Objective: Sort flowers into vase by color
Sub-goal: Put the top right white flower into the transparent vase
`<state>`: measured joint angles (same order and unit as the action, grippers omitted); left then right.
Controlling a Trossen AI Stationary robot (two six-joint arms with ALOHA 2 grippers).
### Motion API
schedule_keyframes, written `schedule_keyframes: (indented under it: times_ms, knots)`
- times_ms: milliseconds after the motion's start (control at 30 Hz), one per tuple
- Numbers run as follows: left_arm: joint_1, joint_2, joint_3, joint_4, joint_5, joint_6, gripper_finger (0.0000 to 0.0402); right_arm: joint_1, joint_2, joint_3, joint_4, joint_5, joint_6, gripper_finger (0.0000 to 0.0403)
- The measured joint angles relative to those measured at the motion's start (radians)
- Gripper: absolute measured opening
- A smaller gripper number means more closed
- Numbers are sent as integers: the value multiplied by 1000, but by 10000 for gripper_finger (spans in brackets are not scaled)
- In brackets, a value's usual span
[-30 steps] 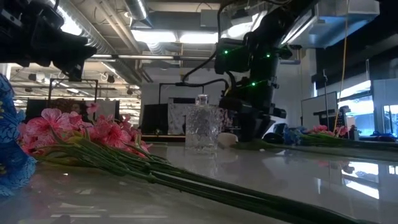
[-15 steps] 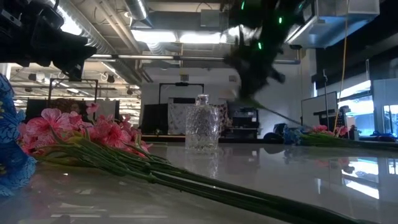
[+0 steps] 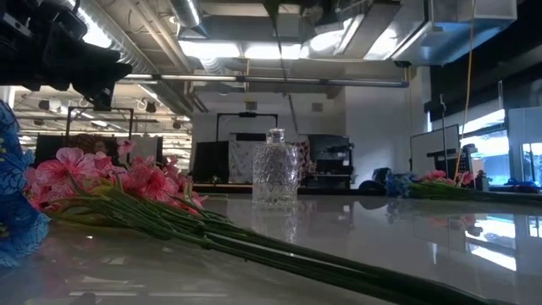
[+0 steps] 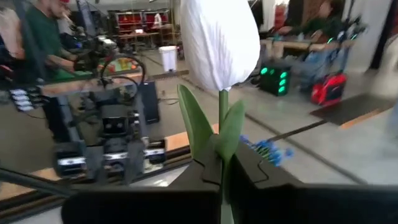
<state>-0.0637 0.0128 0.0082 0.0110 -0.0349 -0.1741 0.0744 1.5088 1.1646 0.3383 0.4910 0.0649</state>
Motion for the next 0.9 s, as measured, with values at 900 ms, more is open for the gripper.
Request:
schedule_keyframes:
  times_ms: [900]
  knots:
    - [0,0,0,0,-1,0,124,-2,96,-2,142,92,-73,10]
